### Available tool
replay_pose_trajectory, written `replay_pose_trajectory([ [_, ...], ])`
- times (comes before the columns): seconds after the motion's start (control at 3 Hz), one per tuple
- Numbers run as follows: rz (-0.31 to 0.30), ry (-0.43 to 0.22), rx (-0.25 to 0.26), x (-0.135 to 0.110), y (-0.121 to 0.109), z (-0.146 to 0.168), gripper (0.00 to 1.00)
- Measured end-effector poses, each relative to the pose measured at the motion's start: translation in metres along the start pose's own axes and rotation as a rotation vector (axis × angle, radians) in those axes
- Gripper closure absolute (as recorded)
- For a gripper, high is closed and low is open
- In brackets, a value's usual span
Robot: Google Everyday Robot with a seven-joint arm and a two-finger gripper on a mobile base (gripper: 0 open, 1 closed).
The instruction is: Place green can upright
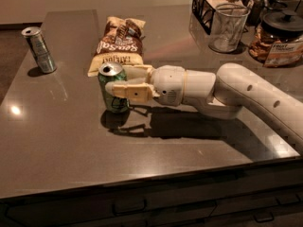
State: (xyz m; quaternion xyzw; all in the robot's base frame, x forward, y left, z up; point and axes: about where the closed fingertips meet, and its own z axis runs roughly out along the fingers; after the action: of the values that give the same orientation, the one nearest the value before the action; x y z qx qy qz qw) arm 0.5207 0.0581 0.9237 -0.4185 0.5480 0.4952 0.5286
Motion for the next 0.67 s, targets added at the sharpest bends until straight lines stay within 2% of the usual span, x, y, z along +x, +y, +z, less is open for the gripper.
replay_pose_trajectory([
  [0.33, -0.001, 0.0, -0.004, -0.0006, 0.0014, 0.002, 0.11],
  [0.67, -0.002, 0.001, -0.007, -0.001, 0.0025, 0.0037, 0.0],
])
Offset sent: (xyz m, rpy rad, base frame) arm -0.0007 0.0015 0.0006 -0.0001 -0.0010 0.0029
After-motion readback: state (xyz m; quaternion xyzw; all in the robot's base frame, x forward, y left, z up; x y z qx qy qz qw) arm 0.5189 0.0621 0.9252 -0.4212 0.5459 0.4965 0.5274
